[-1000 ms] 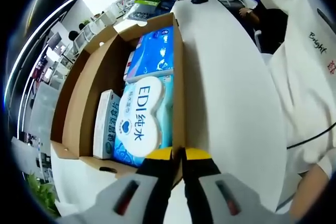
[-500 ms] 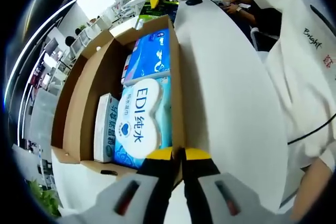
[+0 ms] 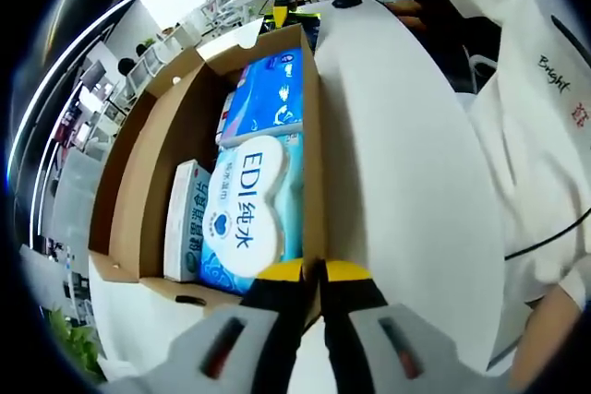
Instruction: Operate the shoe box by opening the lid, removing the specified soft item, and placing it in the target area until the item is outside and the box remains undamaged.
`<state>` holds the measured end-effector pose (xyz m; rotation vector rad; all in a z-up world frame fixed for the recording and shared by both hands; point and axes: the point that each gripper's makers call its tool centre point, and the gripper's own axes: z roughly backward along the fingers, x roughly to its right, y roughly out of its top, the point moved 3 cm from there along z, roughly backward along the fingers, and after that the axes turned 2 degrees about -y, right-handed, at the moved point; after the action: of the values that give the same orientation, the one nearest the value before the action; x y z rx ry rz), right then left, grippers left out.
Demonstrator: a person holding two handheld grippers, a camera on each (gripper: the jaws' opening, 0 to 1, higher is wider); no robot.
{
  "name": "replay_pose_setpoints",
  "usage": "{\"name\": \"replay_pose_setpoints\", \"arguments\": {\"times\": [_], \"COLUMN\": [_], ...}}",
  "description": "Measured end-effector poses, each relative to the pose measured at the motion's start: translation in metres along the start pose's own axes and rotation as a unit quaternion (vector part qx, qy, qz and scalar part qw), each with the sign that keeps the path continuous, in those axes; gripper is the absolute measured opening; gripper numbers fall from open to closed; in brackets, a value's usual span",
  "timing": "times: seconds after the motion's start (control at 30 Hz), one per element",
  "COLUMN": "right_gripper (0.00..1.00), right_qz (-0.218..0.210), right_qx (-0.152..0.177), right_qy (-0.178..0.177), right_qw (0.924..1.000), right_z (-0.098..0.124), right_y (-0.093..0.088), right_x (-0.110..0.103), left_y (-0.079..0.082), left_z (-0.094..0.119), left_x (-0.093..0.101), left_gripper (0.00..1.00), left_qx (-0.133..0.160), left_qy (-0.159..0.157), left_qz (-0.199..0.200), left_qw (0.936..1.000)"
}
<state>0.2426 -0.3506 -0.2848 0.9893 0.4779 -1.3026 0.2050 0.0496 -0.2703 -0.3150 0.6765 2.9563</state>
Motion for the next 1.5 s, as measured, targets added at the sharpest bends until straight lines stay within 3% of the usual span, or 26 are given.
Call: {"name": "replay_pose_setpoints", "arguments": {"times": [0.13,0.17,0.33,0.47,0.53,0.63,0.73,0.9,0.97,1.03,1.2,1.23,1.27,1.3,1.5], "right_gripper": [0.00,0.00,0.01,0.01,0.02,0.06,0.06,0.06,0.07,0.08,0.10,0.11,0.12,0.14,0.22], "right_qz": [0.024,0.036,0.079,0.153,0.144,0.175,0.193,0.269,0.283,0.309,0.338,0.359,0.365,0.391,0.420], "right_qx": [-0.002,-0.010,-0.027,-0.041,-0.045,-0.044,-0.055,-0.071,-0.073,-0.081,-0.085,-0.089,-0.089,-0.091,-0.077], "right_qy": [-0.046,-0.075,-0.120,-0.170,-0.174,-0.208,-0.220,-0.250,-0.254,-0.269,-0.286,-0.297,-0.303,-0.318,-0.334], "right_qw": [0.9987,0.9965,0.9893,0.9727,0.9731,0.9614,0.9546,0.9274,0.9219,0.9087,0.8926,0.8802,0.8756,0.8587,0.8405], "right_z": [-0.004,-0.007,-0.015,-0.017,-0.020,-0.022,-0.014,-0.004,-0.002,0.000,-0.001,-0.002,-0.002,-0.004,-0.007], "right_y": [-0.003,-0.007,-0.011,-0.010,-0.010,-0.012,-0.003,0.016,0.020,0.031,0.035,0.036,0.037,0.039,0.042], "right_x": [0.009,0.011,0.012,0.015,0.013,0.012,0.026,0.047,0.050,0.056,0.058,0.056,0.057,0.054,0.051], "left_y": [0.000,0.000,-0.001,-0.001,-0.001,-0.001,-0.001,-0.001,-0.001,-0.001,0.000,0.000,0.000,0.000,0.000], "left_z": [0.000,0.000,-0.001,-0.001,-0.001,-0.001,-0.001,-0.001,-0.001,-0.001,-0.001,-0.001,-0.001,-0.001,0.000], "left_x": [0.000,0.000,0.000,0.000,0.000,0.000,0.000,0.000,0.000,0.000,0.000,0.000,0.000,0.000,0.000], "left_gripper": [0.05,0.05,0.05,0.05,0.05,0.05,0.05,0.05,0.06,0.06,0.06,0.06,0.06,0.06,0.06], "left_qx": [-0.004,-0.006,-0.005,-0.008,-0.008,-0.008,-0.008,-0.008,-0.008,-0.008,-0.007,-0.008,-0.008,-0.008,-0.006], "left_qy": [0.001,0.001,0.002,0.003,0.004,0.004,0.004,0.005,0.005,0.006,0.007,0.008,0.008,0.008,0.010], "left_qz": [0.005,0.007,0.007,0.015,0.013,0.013,0.014,0.014,0.015,0.015,0.016,0.017,0.017,0.018,0.016], "left_qw": [1.0000,1.0000,1.0000,0.9999,0.9999,0.9999,0.9999,0.9999,0.9998,0.9998,0.9998,0.9998,0.9998,0.9998,0.9998]}}
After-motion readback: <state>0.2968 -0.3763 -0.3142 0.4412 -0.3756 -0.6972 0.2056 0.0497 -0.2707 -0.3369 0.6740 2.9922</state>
